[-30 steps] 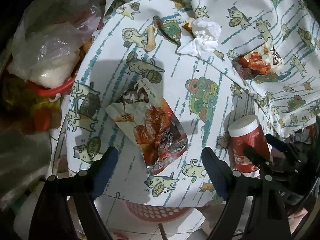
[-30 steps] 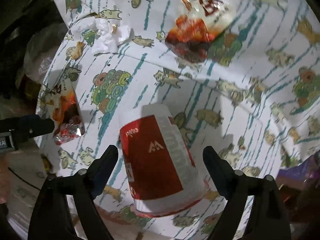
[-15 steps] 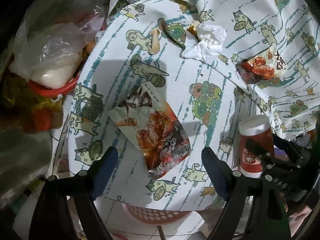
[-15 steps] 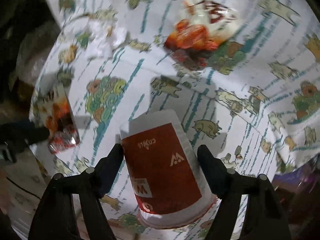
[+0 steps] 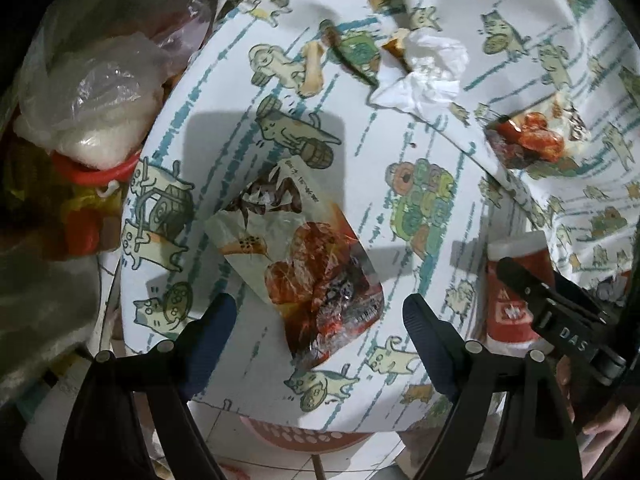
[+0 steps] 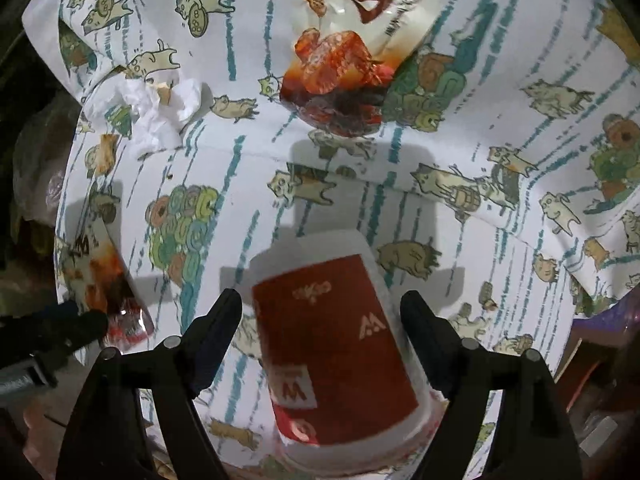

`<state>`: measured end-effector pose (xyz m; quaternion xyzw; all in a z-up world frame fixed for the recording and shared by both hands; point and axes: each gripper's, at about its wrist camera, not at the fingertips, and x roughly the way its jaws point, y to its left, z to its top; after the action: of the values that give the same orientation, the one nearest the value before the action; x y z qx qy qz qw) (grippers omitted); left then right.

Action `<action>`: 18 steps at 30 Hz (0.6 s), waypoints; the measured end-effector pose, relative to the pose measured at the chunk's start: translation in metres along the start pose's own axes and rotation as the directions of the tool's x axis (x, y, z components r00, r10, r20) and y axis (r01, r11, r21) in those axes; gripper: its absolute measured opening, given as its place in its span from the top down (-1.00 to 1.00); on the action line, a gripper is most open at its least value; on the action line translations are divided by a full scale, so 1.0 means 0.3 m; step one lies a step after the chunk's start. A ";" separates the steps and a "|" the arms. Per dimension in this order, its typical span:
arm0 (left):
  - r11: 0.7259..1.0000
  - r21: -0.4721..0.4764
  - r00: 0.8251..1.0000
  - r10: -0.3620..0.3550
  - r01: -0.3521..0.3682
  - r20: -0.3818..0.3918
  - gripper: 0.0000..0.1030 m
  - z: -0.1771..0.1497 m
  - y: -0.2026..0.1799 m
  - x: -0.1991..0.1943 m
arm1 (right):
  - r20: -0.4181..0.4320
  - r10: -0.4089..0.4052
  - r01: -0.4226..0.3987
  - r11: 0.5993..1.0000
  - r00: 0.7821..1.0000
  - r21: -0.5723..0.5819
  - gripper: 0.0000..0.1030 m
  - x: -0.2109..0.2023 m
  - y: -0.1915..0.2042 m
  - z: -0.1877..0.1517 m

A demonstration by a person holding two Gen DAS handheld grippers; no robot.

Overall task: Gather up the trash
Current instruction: 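Lift the held red cup off the cloth with the right tool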

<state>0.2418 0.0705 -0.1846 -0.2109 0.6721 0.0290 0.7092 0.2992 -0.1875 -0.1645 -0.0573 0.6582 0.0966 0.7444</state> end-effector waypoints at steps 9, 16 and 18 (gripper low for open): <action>1.000 -0.013 1.000 0.025 -0.025 0.000 -0.69 0.019 -0.034 0.046 | 0.053 -0.048 0.049 0.999 0.997 -0.016 -0.37 -0.020 0.090 0.025; 0.995 -0.033 0.994 0.093 -0.091 0.052 -0.69 0.034 -0.075 0.052 | 0.253 0.044 -0.061 0.996 0.966 0.059 -0.32 -0.205 0.052 -0.004; 0.995 -0.036 0.994 0.095 -0.093 0.049 -0.69 0.041 -0.091 0.065 | 0.295 0.046 -0.060 0.997 0.954 0.040 -0.31 -0.254 0.068 -0.023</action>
<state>0.2640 0.0452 -0.1962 -0.1901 0.6626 0.0791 0.7201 0.2794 -0.1743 -0.0890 -0.0065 0.5437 0.1078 0.8323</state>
